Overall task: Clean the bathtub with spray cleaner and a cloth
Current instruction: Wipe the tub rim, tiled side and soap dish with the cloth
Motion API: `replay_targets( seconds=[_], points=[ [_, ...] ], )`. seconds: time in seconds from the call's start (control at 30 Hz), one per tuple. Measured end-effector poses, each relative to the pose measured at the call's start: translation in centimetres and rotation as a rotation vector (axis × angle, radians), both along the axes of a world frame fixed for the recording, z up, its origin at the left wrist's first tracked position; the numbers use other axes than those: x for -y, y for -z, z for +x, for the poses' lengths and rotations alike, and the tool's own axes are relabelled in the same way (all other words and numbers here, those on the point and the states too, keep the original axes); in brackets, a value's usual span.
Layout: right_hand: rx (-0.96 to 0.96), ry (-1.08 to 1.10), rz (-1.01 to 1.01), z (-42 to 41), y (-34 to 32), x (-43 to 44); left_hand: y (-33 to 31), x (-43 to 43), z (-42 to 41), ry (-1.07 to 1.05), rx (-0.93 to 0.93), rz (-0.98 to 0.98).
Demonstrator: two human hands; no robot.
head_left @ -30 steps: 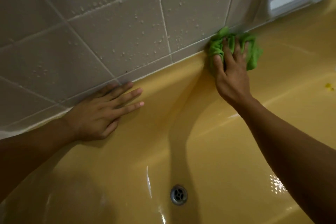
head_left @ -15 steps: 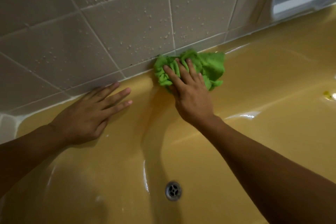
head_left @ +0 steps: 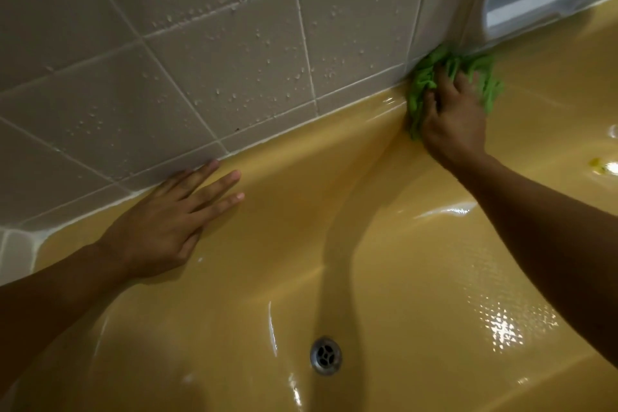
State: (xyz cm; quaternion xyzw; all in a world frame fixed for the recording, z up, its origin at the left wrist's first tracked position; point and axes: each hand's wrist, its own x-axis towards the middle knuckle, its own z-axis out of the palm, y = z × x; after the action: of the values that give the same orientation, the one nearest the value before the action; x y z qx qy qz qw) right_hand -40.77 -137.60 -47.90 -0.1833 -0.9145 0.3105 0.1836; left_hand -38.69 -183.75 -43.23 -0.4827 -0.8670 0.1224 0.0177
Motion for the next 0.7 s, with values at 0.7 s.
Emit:
replay_targets(
  seconds=[0.7],
  points=[
    [-0.009, -0.508, 0.393, 3.5, 2.0, 9.8, 1.4, 3.1, 3.6, -0.312, 0.042, 0.135]
  ],
)
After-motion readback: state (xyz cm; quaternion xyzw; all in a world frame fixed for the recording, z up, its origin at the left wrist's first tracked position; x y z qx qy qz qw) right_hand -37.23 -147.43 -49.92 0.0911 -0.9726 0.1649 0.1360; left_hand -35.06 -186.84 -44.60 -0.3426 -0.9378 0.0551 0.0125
